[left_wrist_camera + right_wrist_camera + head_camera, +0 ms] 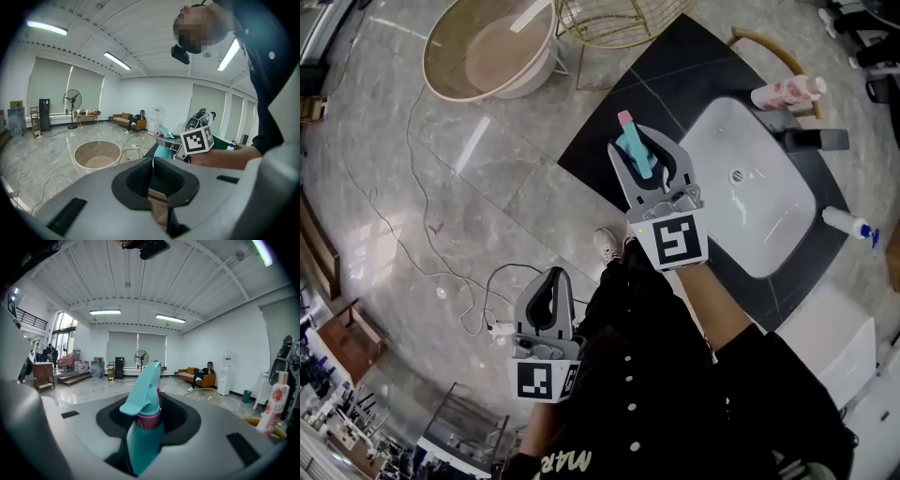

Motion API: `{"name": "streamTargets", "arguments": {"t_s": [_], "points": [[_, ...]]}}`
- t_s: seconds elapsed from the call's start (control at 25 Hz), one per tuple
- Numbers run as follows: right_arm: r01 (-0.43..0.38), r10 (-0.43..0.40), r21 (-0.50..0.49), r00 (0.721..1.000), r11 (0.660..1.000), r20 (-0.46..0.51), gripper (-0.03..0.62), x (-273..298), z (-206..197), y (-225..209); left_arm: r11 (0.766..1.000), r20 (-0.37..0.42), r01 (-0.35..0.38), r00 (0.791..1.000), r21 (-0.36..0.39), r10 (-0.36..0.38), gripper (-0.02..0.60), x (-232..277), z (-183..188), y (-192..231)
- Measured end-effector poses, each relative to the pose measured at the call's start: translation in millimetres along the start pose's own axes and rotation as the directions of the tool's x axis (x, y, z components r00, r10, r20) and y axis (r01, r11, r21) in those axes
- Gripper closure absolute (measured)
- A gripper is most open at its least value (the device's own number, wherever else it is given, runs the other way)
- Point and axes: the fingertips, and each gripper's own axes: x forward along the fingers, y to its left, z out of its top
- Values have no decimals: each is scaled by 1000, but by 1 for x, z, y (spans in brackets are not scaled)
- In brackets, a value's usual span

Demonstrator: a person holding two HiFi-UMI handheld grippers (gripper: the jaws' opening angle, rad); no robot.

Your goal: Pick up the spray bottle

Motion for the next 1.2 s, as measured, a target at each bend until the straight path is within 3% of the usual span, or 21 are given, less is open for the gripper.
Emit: {"name": "streamTargets", "arguments": {"t_s": [0.56, 0.72, 1.2], "points": [[-7, 5, 25, 996, 1000, 91, 465, -74, 113, -12, 998, 168, -9, 986, 70, -3, 561, -7, 95, 3], [17, -15, -19, 994, 1000, 105, 465, -101, 129, -16, 996, 220, 8, 975, 90, -28, 561, -6, 118, 0], [106, -102, -20, 981, 994, 167, 465, -175, 169, -27, 985, 325, 64, 939, 160, -114, 561, -13, 167, -15]]}}
